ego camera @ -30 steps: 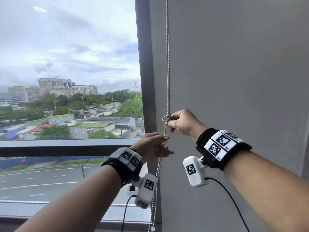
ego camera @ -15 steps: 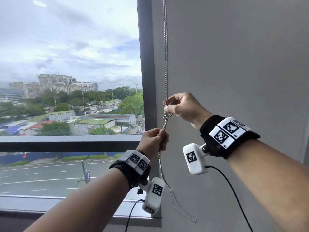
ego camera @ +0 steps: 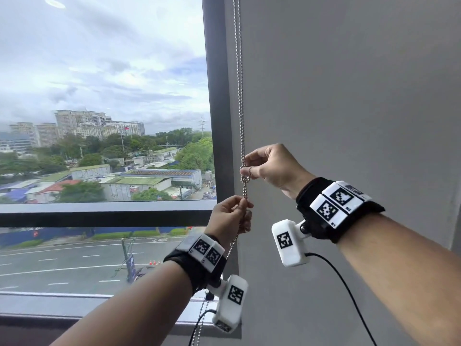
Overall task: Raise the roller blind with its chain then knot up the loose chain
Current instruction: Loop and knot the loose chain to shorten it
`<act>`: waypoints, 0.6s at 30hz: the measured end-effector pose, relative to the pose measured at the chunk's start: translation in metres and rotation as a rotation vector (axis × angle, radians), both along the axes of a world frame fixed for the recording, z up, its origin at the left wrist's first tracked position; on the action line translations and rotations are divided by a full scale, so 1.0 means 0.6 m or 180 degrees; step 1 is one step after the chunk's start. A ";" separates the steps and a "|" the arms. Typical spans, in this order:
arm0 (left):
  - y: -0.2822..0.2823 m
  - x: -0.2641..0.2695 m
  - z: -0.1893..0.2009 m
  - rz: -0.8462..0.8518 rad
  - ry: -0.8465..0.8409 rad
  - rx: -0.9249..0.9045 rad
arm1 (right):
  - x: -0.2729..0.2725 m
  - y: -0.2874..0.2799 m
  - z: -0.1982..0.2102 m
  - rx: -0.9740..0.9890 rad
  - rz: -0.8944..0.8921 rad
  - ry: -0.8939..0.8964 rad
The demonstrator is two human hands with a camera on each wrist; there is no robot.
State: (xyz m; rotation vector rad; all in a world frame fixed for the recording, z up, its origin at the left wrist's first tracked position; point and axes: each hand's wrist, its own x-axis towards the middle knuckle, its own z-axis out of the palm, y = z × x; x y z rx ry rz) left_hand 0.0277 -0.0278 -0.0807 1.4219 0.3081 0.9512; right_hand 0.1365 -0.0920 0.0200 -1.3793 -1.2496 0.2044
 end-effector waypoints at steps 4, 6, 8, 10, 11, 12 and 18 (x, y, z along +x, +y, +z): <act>0.002 -0.005 -0.018 0.0103 0.0146 0.0100 | -0.003 0.000 -0.006 -0.0030 -0.0030 0.0049; 0.002 -0.006 -0.022 0.0043 0.0152 0.0099 | -0.006 0.000 -0.006 0.0002 -0.0067 0.0066; 0.005 -0.004 -0.024 0.0014 0.0171 0.0097 | -0.010 0.002 -0.003 0.0049 -0.0061 0.0085; 0.008 -0.001 -0.032 -0.0016 0.0228 0.0103 | -0.015 0.002 0.004 0.0162 -0.0047 0.0133; 0.009 0.000 -0.040 -0.0054 0.0280 0.0110 | -0.016 0.002 0.007 0.0220 -0.0078 0.0143; 0.011 0.001 -0.051 -0.0105 0.0345 0.0095 | -0.015 0.001 0.009 0.0257 -0.0118 0.0134; 0.041 -0.018 -0.133 -0.0305 0.1292 0.0320 | 0.002 0.005 0.004 0.0312 -0.0388 0.0154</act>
